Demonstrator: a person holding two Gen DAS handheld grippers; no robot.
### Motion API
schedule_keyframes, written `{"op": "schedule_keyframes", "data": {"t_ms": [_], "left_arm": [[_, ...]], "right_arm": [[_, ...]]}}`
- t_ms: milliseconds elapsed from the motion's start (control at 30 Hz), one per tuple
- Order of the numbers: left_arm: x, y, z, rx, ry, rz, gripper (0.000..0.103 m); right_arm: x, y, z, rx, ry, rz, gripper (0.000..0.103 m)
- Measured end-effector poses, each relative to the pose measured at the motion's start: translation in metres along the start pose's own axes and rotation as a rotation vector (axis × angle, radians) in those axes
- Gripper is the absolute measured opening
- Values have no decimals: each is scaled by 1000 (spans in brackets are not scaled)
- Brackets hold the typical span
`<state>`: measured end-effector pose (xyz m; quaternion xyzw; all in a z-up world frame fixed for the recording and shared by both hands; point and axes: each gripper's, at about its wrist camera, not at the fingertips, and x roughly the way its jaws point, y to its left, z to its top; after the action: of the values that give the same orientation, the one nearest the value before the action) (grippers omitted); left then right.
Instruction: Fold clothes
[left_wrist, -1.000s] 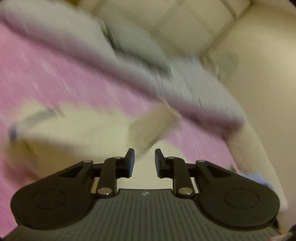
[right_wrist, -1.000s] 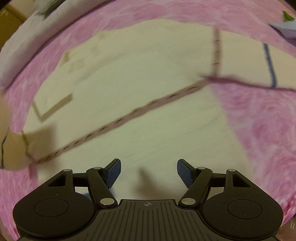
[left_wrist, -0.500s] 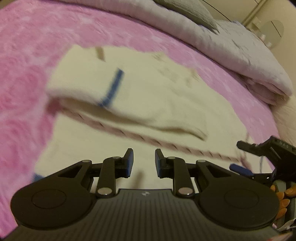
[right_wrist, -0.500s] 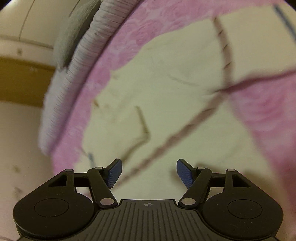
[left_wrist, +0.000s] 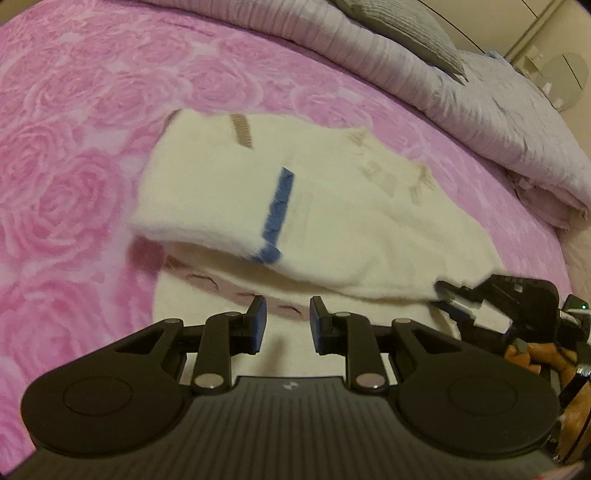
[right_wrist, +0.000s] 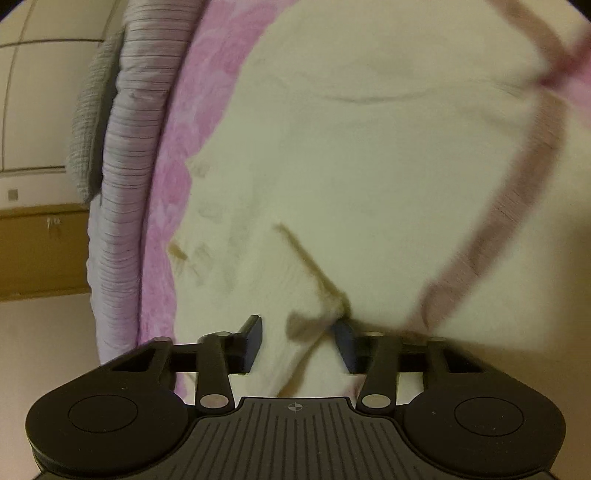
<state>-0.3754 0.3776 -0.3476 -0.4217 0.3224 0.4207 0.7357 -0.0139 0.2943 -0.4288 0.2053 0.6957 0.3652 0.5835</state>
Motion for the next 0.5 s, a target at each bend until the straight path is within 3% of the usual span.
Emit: {"op": "schedule_keyframes", "data": {"t_ms": [33, 233, 367, 500], "left_arm": [[1, 2, 3, -2, -1, -2, 19], [15, 1, 15, 66, 20, -7, 19], [33, -3, 12, 112, 56, 10, 19], [42, -8, 7, 138, 81, 24, 19]], "right_arm": [[3, 4, 1, -21, -5, -10, 13], [-55, 52, 3, -371, -244, 65, 10], [-62, 21, 27, -310, -270, -83, 10], [-52, -5, 46, -272, -220, -136, 11]]}}
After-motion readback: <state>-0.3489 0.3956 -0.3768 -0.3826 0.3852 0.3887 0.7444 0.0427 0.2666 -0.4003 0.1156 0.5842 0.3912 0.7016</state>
